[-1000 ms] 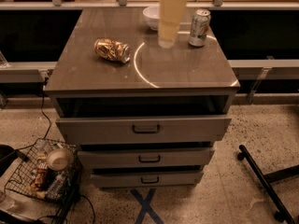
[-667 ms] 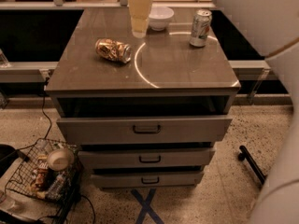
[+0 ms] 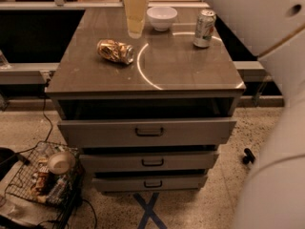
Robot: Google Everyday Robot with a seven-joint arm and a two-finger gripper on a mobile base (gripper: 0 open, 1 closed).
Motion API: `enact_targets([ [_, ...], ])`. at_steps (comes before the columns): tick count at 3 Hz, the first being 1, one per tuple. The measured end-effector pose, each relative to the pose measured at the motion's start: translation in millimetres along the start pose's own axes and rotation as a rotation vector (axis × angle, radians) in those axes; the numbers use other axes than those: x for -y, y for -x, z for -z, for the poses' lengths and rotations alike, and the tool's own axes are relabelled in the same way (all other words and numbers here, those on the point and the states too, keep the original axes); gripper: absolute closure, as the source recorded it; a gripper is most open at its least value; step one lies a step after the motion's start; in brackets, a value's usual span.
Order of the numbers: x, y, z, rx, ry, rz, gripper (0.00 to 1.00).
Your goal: Place orange can upright
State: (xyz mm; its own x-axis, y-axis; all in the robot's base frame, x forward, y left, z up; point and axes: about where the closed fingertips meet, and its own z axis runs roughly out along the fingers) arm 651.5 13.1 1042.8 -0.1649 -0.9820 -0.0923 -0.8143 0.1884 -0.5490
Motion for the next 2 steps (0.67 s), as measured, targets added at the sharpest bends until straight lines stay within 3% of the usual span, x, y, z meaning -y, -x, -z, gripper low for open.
enact_targets([
  [1, 0.3, 23.5, -34.1, 0.004, 0.049, 0.0, 0.0],
  [2, -5.0, 53.8, -92.1, -0.035, 0.132, -0.002, 0.0],
])
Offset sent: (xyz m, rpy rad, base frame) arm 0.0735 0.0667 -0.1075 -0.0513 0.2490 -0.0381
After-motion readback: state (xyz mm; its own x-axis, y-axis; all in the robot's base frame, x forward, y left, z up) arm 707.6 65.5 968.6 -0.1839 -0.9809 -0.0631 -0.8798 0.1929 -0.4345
